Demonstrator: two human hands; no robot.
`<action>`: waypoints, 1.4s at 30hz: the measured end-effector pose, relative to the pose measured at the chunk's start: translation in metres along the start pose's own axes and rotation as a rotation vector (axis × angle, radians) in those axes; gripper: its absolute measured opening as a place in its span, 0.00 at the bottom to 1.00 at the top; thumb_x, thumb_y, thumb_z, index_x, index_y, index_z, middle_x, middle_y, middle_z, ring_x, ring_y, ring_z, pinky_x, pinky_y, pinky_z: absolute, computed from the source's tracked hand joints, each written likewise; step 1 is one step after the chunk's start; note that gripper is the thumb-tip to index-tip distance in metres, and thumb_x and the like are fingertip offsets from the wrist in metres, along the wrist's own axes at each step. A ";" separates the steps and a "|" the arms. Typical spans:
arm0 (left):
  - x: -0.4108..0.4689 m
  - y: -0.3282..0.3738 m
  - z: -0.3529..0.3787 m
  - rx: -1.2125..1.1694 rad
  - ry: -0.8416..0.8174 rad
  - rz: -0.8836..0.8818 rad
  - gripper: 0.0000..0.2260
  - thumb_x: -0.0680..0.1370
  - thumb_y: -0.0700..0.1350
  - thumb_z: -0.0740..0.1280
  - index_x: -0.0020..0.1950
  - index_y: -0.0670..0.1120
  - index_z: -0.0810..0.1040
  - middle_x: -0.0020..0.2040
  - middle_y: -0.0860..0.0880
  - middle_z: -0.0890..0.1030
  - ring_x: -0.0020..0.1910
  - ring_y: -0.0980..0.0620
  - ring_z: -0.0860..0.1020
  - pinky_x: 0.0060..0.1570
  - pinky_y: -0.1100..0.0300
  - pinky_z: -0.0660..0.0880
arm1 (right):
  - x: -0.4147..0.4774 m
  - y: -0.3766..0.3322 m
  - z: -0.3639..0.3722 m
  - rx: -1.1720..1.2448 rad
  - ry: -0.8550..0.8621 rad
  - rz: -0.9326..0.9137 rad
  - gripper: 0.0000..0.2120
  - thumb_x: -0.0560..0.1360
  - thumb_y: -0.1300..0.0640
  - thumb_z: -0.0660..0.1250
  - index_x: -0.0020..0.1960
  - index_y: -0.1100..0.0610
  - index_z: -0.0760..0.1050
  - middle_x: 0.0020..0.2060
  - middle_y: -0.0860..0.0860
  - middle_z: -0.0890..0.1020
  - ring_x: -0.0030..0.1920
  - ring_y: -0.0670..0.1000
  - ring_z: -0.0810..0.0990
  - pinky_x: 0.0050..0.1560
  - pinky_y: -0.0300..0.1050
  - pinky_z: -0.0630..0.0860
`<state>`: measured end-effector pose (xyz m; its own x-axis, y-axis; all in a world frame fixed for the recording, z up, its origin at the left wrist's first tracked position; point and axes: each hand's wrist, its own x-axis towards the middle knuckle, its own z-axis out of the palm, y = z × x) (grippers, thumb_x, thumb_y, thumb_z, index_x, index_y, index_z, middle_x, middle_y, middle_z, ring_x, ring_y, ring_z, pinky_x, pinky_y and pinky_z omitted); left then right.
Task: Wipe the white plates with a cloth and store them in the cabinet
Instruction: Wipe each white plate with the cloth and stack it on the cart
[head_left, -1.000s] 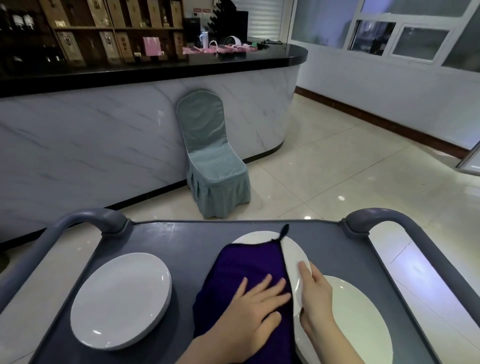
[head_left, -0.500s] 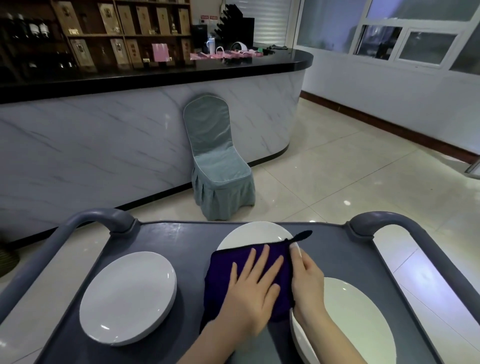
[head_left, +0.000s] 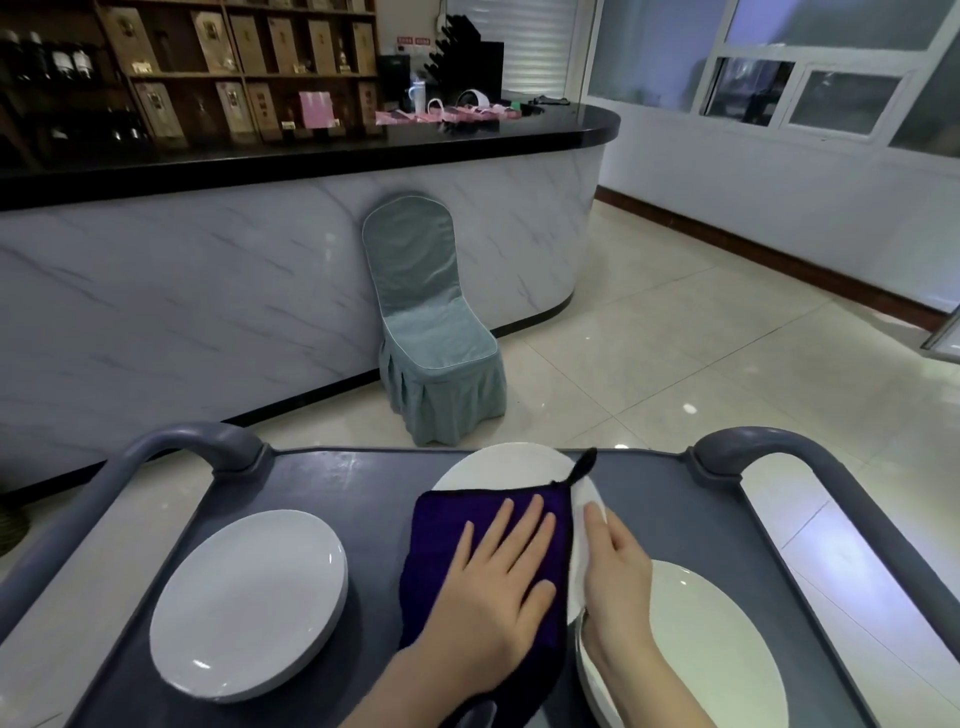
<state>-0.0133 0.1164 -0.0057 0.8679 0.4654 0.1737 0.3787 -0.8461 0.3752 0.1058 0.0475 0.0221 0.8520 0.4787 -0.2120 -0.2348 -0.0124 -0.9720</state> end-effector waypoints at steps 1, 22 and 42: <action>0.009 0.001 0.002 -0.019 -0.012 -0.028 0.26 0.81 0.57 0.46 0.79 0.58 0.44 0.79 0.63 0.41 0.78 0.58 0.38 0.76 0.48 0.39 | -0.005 0.004 0.003 -0.026 -0.028 0.001 0.12 0.82 0.54 0.63 0.47 0.53 0.84 0.40 0.47 0.87 0.42 0.46 0.83 0.44 0.42 0.77; 0.049 -0.023 -0.013 0.009 -0.018 -0.160 0.26 0.83 0.56 0.45 0.78 0.59 0.35 0.77 0.63 0.32 0.75 0.60 0.31 0.75 0.50 0.33 | -0.013 0.005 0.007 0.016 -0.081 0.077 0.11 0.80 0.54 0.65 0.44 0.52 0.85 0.41 0.45 0.87 0.43 0.44 0.85 0.41 0.37 0.78; 0.046 -0.019 -0.030 0.003 0.104 -0.124 0.28 0.80 0.61 0.48 0.79 0.59 0.46 0.79 0.60 0.46 0.78 0.57 0.42 0.77 0.49 0.42 | -0.011 -0.015 -0.007 -0.138 -0.297 -0.121 0.14 0.80 0.57 0.65 0.44 0.43 0.85 0.42 0.41 0.86 0.42 0.43 0.83 0.40 0.30 0.75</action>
<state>0.0093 0.1617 0.0221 0.7766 0.5906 0.2195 0.4819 -0.7812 0.3969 0.1030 0.0363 0.0384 0.6913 0.7186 -0.0752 -0.0573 -0.0492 -0.9971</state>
